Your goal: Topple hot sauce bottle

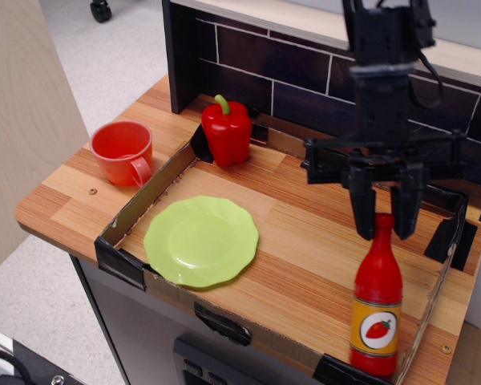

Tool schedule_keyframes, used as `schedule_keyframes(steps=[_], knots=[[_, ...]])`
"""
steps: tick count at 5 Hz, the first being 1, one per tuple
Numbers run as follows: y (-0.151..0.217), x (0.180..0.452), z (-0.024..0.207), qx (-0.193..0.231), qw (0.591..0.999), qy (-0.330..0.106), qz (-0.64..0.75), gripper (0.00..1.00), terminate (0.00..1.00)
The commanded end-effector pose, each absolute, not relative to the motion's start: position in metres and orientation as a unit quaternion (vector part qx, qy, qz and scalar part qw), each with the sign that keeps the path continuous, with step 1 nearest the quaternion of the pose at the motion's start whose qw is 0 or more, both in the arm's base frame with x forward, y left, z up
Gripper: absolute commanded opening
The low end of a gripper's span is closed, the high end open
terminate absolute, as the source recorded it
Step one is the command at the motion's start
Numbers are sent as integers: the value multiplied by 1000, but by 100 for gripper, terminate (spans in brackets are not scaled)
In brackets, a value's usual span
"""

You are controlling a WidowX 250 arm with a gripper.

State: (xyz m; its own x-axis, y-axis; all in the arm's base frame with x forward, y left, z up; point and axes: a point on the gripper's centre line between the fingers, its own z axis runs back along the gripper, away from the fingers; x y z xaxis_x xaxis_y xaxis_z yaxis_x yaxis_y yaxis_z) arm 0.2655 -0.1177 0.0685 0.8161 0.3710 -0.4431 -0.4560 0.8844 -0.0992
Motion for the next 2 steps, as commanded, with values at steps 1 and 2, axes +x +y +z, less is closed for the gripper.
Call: schedule_keyframes(steps=[1,2], knots=[[-101,298,56,-54,967,89,232,0,0],[-101,306,51,-38,977,14,208,0,0]])
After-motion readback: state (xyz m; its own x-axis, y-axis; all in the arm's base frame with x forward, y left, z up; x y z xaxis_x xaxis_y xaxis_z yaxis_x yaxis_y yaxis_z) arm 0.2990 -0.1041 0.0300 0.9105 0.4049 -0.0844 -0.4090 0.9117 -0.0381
